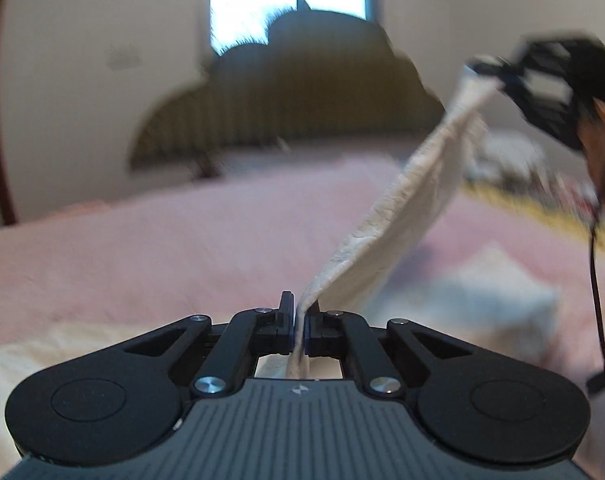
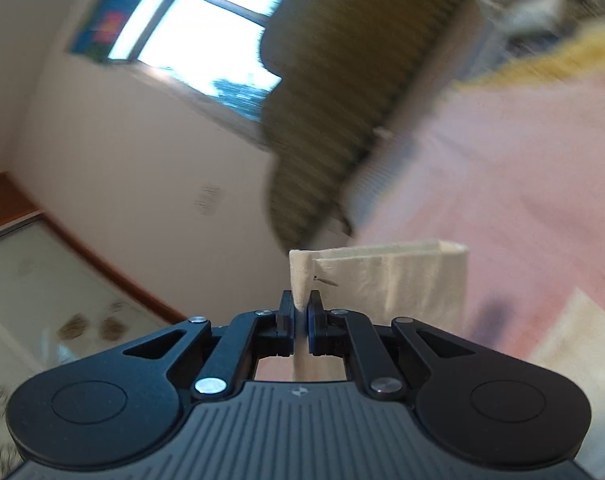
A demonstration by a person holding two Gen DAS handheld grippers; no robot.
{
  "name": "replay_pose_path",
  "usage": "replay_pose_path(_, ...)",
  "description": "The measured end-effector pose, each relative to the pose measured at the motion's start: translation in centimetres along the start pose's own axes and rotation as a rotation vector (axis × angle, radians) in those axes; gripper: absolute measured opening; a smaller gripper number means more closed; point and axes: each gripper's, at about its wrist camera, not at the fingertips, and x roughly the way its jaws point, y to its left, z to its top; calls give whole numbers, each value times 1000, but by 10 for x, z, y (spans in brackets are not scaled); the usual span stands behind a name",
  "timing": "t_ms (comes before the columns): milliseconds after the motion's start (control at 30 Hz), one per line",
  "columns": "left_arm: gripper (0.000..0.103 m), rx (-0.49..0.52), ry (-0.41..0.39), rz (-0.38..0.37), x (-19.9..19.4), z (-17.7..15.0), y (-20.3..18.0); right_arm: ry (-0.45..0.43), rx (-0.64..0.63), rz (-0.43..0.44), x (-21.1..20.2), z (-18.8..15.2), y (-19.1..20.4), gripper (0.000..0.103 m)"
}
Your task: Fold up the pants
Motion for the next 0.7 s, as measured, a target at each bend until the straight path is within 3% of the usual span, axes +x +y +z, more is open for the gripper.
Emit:
replay_pose_path(33, 8, 6, -18, 14, -3, 1, 1, -39, -34, 56, -12, 0, 7, 7)
replay_pose_path(67, 8, 52, 14, 10, -1, 0, -4, -69, -63, 78, -25, -3, 9, 6)
replay_pose_path(100, 8, 91, 72, -17, 5, -5, -9, -80, -77, 46, -38, -7, 6, 6)
replay_pose_path(200, 12, 138, 286, -117, 30, -36, -23, -38, 54, -198, -69, -28, -48, 6)
replay_pose_path(267, 12, 131, 349, -160, 34, -49, -29, -12, 194, -378, -91, -47, -96, 7)
replay_pose_path(333, 10, 176, 327, -162, 28, -53, -34, -14, 251, -450, -110, -65, -120, 7)
replay_pose_path(400, 10, 200, 296, -166, 22, -51, -32, -20, 243, -469, -123, -77, -124, 6)
replay_pose_path(567, 10, 203, 309, -184, 20, -50, -32, -38, 197, -478, -138, -81, -113, 7)
replay_pose_path(700, 11, 240, 341, -187, 21, -61, -38, 15, 155, -547, -134, -80, -120, 7)
